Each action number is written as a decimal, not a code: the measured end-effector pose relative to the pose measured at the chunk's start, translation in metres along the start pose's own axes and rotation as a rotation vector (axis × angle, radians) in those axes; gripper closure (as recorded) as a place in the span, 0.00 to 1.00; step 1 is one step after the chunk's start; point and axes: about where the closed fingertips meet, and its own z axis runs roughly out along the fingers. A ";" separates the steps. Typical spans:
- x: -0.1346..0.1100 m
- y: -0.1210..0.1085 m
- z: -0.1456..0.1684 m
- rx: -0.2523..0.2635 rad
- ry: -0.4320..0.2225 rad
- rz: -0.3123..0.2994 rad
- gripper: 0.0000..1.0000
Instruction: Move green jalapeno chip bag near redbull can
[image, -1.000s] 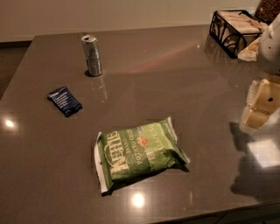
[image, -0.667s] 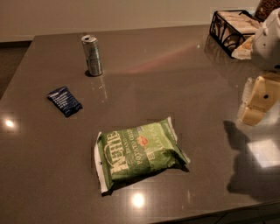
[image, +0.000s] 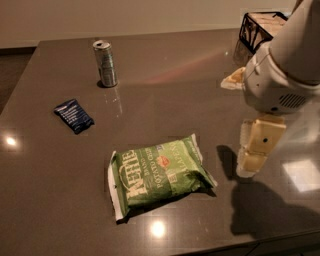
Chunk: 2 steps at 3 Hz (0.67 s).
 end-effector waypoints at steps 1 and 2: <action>-0.022 0.021 0.020 -0.032 -0.016 -0.082 0.00; -0.045 0.036 0.043 -0.055 -0.022 -0.152 0.00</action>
Offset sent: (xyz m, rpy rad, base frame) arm -0.0372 0.0879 -0.0698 -0.0207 0.0440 0.2481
